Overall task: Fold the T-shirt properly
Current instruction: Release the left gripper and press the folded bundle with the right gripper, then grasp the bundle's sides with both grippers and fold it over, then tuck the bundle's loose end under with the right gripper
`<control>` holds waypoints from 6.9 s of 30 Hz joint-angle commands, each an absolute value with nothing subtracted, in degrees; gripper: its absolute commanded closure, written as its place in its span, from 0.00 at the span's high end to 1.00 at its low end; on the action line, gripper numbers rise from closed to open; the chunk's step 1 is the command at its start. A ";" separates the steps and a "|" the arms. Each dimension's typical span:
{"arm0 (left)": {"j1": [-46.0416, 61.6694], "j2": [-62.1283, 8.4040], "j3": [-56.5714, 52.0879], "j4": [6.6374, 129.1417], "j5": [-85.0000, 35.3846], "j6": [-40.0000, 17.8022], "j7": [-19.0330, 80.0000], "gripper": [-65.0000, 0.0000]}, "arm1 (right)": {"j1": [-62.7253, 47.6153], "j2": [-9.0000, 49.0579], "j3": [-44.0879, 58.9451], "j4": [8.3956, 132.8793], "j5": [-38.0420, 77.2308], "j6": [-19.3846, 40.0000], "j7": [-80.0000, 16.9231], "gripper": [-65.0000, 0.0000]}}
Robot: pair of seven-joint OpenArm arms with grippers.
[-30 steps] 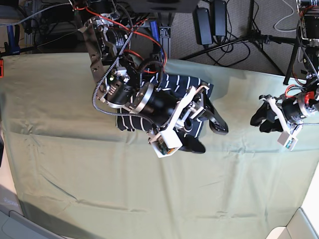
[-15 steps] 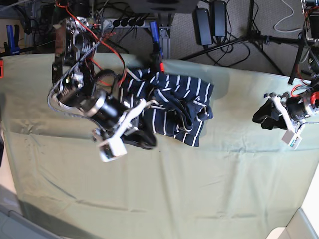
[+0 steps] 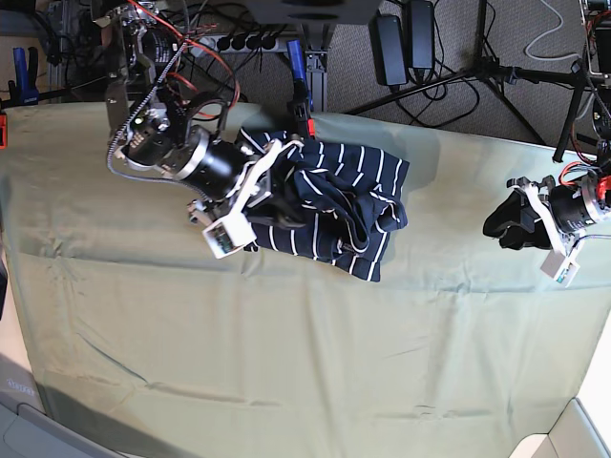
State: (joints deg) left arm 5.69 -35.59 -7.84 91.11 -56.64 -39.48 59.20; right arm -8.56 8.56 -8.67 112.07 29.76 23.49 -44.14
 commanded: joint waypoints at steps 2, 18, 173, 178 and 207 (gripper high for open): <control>4.95 -36.86 -8.34 91.85 -57.65 -40.00 58.57 0.46 | -7.94 8.47 -11.03 112.22 30.61 27.03 -40.88 0.00; 5.02 -37.41 -8.34 91.85 -57.65 -40.00 59.20 0.46 | 5.74 -0.75 -25.43 94.52 24.27 27.03 -37.95 0.00; -27.44 -13.89 15.31 56.82 -27.86 -40.00 37.98 0.00 | 4.91 12.45 -12.99 92.16 35.99 27.29 -52.38 0.00; -30.22 -20.01 15.29 58.02 -32.75 -40.00 40.40 0.00 | 5.28 13.65 -9.54 92.62 36.03 27.29 -52.34 0.00; -28.77 -31.86 15.29 67.24 -52.07 -40.00 55.75 0.00 | 28.05 0.58 -17.96 68.07 22.87 27.46 -36.97 0.00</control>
